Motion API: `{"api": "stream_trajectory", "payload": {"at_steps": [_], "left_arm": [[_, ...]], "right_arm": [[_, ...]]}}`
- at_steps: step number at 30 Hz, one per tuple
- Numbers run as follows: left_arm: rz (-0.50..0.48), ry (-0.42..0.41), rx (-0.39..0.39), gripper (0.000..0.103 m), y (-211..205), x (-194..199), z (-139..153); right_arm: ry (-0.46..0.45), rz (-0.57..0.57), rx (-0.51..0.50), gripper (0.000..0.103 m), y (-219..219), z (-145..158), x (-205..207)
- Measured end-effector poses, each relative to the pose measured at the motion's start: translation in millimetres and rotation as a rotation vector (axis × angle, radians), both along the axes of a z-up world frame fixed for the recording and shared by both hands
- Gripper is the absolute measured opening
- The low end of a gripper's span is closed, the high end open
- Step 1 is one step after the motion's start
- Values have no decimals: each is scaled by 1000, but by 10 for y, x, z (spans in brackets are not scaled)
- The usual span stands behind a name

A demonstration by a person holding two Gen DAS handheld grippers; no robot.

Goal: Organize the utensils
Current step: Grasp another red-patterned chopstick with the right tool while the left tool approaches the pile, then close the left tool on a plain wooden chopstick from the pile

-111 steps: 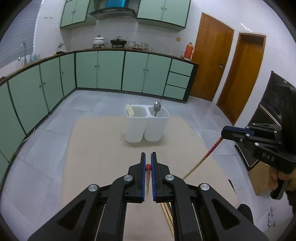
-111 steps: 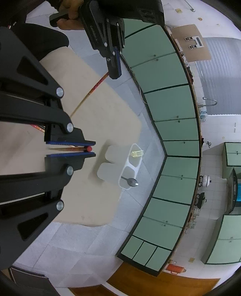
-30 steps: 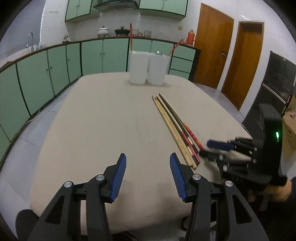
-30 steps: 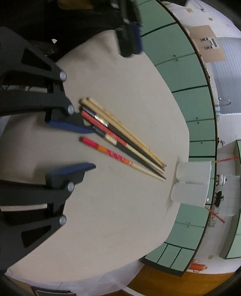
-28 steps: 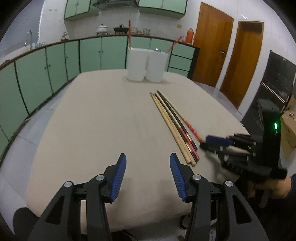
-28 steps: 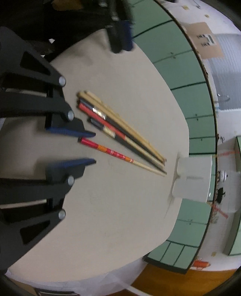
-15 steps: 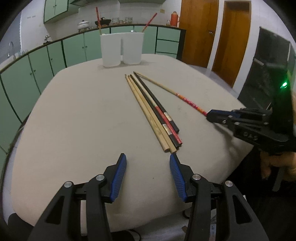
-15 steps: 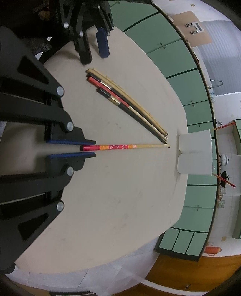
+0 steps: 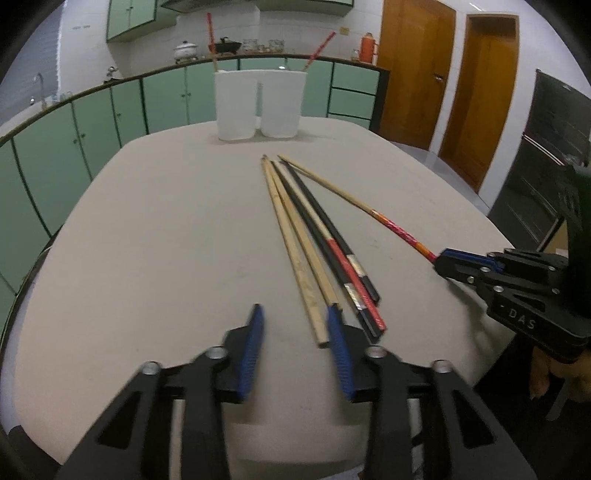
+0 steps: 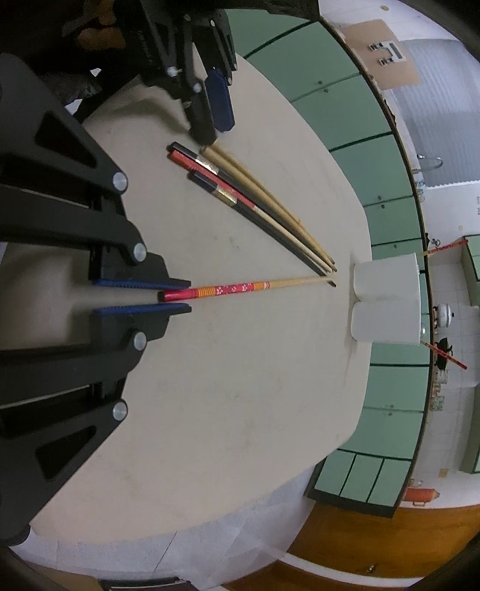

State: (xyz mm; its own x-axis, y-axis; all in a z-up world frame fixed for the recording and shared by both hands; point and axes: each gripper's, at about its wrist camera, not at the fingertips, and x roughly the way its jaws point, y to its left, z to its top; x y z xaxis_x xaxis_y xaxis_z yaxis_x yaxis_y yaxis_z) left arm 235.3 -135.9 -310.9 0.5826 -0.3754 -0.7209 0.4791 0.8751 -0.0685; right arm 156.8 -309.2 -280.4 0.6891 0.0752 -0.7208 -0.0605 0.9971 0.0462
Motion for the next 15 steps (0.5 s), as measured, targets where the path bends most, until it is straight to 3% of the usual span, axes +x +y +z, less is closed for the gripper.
{"api": "stream_trajectory", "payload": {"at_steps": [3,10,15], "left_arm": [[38,-9,-7,7,70,28,0],[162,-43,6,7,245,55,28],[130,-7,4,9,281,35,13]], "right_arm": [[-12,-31,-22,6,5,-3,-5],[-25,-153,-76,6,-7,1,-76],[-37,-68,-73,8,164,15,-127]]}}
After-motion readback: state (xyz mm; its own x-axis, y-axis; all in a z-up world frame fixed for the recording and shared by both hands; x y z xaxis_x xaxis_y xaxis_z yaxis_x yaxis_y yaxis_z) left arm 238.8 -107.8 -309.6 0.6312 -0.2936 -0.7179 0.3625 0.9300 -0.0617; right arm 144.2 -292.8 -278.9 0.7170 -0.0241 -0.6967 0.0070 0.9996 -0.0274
